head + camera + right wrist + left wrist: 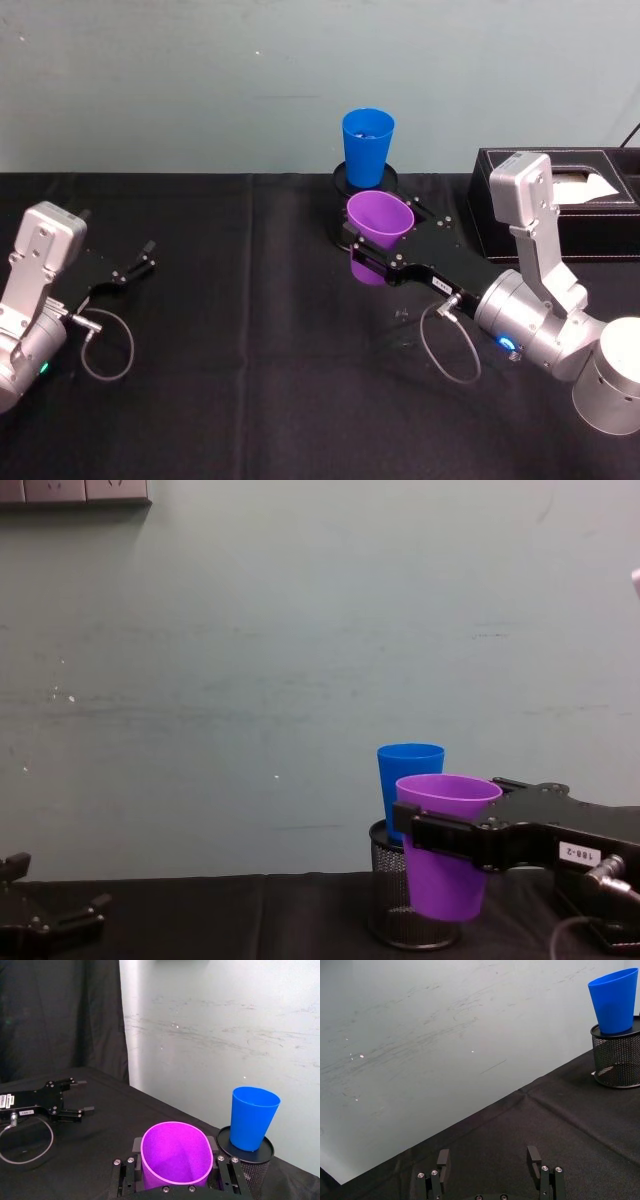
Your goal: Pick up one cup with a gripper and tap it against the other cup.
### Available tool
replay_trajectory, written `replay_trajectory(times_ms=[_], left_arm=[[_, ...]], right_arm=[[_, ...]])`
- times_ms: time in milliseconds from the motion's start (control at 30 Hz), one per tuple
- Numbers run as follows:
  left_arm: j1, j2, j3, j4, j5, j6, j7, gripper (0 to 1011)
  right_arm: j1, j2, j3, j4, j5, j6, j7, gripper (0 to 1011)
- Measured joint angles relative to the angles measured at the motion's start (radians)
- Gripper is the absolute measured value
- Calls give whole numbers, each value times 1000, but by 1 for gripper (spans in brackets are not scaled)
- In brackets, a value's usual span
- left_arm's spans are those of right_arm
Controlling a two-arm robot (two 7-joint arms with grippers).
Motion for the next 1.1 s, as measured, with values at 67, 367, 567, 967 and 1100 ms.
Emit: replay_trajectory(times_ms=[67,367,567,967,1100], left_arm=[[0,0,0,0,0,0,0,1000],[0,0,0,0,0,0,0,1000],[0,0,0,0,0,0,0,1000],[0,0,0,0,0,0,0,1000],[0,0,0,0,0,0,0,1000]], right_arm=[[0,0,0,0,0,0,0,733],[0,0,0,0,0,0,0,733],[0,0,0,0,0,0,0,733],[0,0,0,0,0,0,0,733],[0,0,0,0,0,0,0,733]])
